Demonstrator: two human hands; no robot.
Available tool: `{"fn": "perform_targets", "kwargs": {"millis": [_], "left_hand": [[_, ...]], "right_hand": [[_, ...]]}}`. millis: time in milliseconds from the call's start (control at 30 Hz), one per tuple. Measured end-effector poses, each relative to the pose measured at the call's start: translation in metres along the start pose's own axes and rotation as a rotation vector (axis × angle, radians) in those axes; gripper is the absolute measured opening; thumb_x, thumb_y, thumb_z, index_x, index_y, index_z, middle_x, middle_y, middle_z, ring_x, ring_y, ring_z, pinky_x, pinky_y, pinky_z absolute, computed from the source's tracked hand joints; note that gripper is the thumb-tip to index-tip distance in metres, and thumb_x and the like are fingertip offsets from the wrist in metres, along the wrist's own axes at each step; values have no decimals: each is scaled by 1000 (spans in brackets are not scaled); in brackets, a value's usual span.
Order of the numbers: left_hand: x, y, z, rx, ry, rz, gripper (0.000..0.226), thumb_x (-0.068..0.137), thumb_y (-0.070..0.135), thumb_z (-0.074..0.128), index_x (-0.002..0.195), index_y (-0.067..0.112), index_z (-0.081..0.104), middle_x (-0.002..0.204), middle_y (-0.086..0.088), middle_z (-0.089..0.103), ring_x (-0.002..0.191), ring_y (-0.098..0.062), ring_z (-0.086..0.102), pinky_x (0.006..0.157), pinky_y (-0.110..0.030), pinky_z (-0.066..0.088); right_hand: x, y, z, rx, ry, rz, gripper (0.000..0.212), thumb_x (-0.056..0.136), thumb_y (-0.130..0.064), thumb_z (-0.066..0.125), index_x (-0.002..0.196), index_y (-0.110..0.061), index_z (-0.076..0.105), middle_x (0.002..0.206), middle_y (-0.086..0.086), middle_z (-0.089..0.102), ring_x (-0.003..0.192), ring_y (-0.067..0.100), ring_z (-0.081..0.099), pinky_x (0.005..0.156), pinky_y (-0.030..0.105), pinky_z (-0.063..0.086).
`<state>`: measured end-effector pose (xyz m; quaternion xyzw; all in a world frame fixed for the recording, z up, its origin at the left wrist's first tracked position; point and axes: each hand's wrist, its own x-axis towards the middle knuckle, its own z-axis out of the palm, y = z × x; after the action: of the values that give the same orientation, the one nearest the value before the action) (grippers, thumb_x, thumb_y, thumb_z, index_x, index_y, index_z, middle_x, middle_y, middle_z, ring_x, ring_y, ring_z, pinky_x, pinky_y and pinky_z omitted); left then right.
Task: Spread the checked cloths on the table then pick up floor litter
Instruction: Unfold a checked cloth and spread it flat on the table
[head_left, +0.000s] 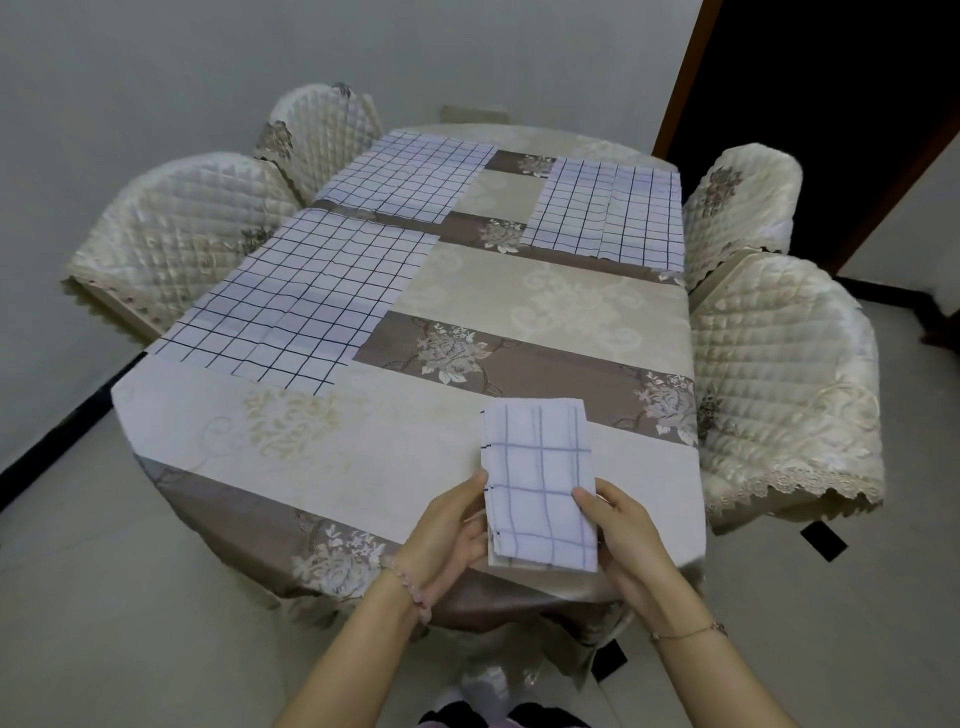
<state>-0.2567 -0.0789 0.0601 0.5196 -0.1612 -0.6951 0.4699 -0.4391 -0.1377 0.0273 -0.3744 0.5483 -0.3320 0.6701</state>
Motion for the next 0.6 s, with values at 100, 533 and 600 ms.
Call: {"fn": "perform_targets", "kwargs": {"millis": [100,533,600], "left_hand": [[-4,-3,-1,3,-52,-4,32,96,21,50,121,5,62,119,-12,70,110,-25,66,93,-42,53],[2,10,3,175,201,153,19,94,7,53,101,4,70,91,-15,71,79,-21,68,66,-27,59],[-1,14,5,82,102,152,25,97,14,49,108,2,68,96,-15,74,85,-21,72,73,-27,61]], "right_hand": [[-1,-1,5,46,48,-2,15,93,-16,54,101,-14,67,103,5,72,97,25,67,83,40,55],[-31,-3,41,-666,-32,-601,33,82,-22,69,113,-30,60,114,-23,57,110,-4,52,94,12,42],[-29,-3,45,-648,-31,-587,30,81,-25,70,109,-30,62,111,-22,60,108,-2,55,92,14,45]]}}
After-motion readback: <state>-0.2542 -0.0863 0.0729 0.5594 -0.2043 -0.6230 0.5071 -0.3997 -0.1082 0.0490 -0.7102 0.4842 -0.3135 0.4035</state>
